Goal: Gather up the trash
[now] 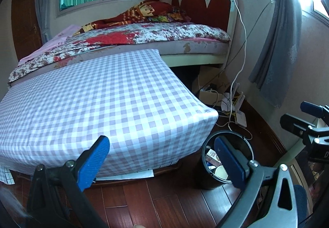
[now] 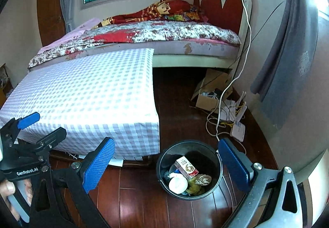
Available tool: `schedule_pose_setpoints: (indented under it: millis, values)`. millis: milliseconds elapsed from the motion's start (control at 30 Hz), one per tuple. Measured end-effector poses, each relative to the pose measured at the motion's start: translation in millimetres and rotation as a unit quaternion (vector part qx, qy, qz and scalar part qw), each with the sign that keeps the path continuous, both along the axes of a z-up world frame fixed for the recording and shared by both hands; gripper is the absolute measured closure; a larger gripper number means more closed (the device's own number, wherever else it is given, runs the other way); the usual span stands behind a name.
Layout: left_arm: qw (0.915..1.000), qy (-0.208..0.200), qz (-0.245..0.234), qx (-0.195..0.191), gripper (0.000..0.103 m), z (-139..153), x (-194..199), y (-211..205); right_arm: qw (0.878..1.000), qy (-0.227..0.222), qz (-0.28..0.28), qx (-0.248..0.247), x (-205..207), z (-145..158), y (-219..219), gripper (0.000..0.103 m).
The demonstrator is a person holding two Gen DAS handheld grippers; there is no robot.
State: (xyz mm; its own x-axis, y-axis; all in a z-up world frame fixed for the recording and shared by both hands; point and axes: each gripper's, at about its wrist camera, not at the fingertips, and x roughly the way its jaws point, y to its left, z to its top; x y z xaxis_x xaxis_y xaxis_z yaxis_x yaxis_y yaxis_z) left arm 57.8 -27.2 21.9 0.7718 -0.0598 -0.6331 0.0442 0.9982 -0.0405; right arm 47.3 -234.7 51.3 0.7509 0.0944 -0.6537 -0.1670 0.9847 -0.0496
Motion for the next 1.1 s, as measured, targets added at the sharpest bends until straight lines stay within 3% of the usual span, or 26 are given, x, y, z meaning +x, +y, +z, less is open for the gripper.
schedule_pose_setpoints:
  millis: [633,1100]
  values:
    - [0.9967,-0.078,0.012,0.018,0.001,58,-81,-5,0.997,-0.068,0.001,0.025,-83,50,-9,0.001]
    - [0.9957,-0.09,0.009,0.019,0.001,61,-84,-15,0.996,-0.082,-0.001,0.024,-91,60,-12,0.001]
